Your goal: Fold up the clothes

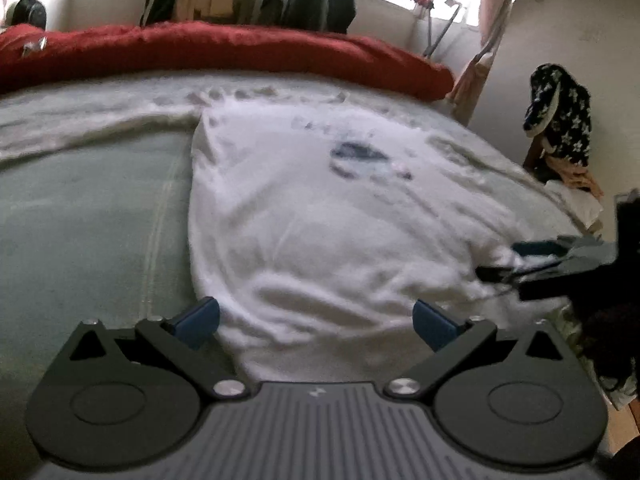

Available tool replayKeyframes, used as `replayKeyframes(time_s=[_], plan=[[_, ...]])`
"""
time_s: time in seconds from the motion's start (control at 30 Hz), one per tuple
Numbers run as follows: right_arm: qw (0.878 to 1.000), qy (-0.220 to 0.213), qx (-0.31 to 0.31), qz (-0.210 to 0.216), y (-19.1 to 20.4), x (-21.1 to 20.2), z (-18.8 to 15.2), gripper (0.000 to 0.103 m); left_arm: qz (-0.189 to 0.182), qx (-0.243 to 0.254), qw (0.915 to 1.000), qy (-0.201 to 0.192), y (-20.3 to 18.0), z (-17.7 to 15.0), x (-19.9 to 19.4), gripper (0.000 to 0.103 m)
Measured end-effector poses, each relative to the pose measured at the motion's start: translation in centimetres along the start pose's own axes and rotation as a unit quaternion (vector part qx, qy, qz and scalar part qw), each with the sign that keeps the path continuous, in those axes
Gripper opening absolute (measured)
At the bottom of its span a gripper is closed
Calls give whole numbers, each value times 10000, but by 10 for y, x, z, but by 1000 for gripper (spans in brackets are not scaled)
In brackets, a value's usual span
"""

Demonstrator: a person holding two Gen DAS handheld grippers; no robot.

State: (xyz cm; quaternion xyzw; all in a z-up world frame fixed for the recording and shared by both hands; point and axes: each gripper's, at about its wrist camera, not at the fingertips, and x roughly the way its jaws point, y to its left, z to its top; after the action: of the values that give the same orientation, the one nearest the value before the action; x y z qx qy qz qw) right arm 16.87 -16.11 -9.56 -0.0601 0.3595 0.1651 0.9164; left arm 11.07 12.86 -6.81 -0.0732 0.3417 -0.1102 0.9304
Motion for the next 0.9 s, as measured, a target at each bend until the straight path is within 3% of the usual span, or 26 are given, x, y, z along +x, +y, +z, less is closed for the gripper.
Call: replayKeyframes(time_s=[0.17, 0.27, 0.9], plan=[[10000, -11, -9, -44, 2, 1, 1, 103, -174, -58, 9996, 198, -4, 7, 26, 102], [10000, -10, 8, -49, 1, 1, 1, 103, -80, 59, 9997, 227, -6, -6, 35, 102], [9998, 31, 9, -173, 5, 3, 3, 103, 99, 237, 9996, 131, -20, -25, 15, 102]])
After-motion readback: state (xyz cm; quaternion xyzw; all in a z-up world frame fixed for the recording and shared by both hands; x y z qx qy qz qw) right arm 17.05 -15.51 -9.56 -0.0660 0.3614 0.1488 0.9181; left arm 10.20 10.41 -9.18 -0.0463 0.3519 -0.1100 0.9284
